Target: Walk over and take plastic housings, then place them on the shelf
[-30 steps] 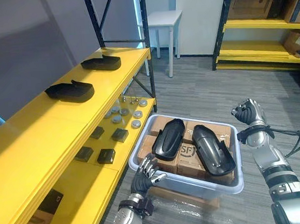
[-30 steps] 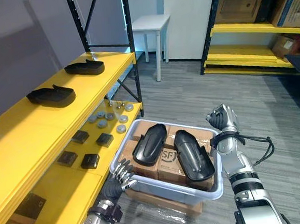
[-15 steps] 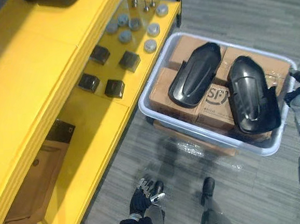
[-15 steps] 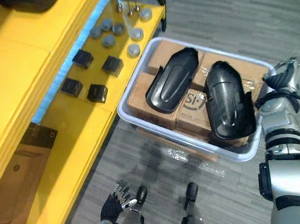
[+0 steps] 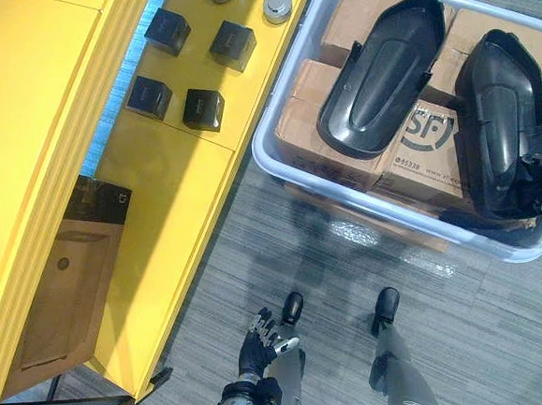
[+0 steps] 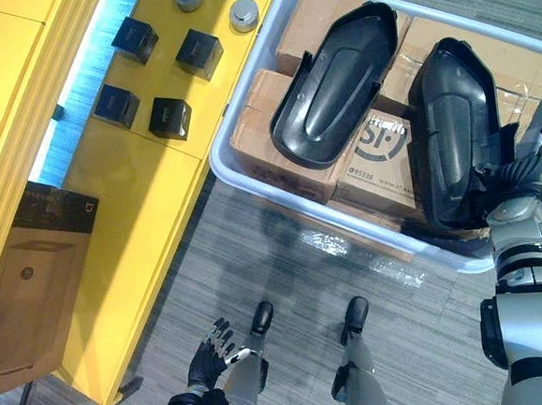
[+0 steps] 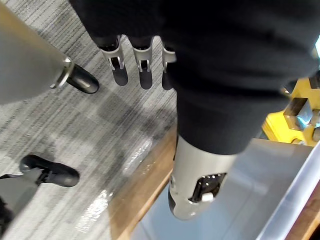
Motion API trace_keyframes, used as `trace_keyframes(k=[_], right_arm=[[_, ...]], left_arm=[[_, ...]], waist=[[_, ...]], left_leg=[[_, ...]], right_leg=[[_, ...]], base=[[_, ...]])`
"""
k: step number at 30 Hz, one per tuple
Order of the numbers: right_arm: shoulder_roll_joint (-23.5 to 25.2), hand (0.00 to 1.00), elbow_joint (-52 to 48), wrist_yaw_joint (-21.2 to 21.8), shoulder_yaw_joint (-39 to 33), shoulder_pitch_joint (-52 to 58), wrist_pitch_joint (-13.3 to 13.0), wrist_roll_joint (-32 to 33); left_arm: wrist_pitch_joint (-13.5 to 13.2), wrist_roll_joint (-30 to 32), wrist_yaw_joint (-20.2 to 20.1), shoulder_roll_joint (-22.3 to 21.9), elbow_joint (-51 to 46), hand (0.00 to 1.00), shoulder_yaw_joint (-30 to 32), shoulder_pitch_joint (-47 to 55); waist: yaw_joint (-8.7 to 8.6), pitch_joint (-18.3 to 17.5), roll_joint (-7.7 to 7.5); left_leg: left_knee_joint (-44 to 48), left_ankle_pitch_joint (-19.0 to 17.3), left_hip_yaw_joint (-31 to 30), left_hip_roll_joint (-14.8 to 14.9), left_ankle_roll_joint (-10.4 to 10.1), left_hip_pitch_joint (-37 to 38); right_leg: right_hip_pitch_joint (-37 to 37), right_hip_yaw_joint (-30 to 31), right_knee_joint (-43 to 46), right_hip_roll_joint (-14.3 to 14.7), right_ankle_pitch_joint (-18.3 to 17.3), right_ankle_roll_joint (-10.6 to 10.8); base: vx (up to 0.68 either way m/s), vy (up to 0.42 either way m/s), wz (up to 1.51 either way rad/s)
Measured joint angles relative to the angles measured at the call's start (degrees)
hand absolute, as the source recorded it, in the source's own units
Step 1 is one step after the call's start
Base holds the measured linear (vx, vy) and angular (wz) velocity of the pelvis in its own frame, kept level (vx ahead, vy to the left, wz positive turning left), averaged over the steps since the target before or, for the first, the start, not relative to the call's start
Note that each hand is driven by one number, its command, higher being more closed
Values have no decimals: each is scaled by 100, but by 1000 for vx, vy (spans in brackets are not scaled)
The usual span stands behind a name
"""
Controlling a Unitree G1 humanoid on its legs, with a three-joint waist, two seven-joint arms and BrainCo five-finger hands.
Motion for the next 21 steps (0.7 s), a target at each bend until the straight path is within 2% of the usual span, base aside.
trace_keyframes(k=[8,11,13,17,19,21], right_arm=[[-209,100,-273,84,323,76,15,-7],[-173,100,-510,118,262,374,45,-8],[14,100,-565,153,100,647,77,-56],[360,100,-1074,174,-149,1099,245,-343],[511,100,-1426,178,-174,1337,271,-550],[646,100,-1989,183,-191,1636,276,-958]], left_arm=[[-16,-4,24,-237,-23,0,265,-204],[-11,-3,23,-299,-24,0,323,-222],[-3,-2,19,-301,-22,0,357,-219],[9,-1,9,-250,-42,0,590,-130],[16,-2,5,-172,-143,0,714,9],[32,-4,-59,32,-540,0,857,352]], waist=[[15,-1,-5],[12,-2,-8],[-10,-3,-14],[-148,3,-42],[-221,16,-103],[-351,30,-233]], left_leg=[[-155,93,55,31,18,-51],[-201,98,88,48,19,154],[-273,99,81,66,22,455],[-375,96,28,88,23,899],[-440,96,15,99,25,1128],[-562,99,24,136,28,1505]], right_leg=[[-232,19,177,-31,-25,-20],[-70,38,185,-29,-38,-25],[200,28,183,-19,-83,-33],[656,-2,121,17,-144,-43],[888,-12,50,41,-144,-42],[1263,-14,-81,74,-140,-42]], base=[[36,-61,-2],[61,-63,-4],[53,-77,2],[33,-83,6],[47,-69,3],[58,-73,-2]])
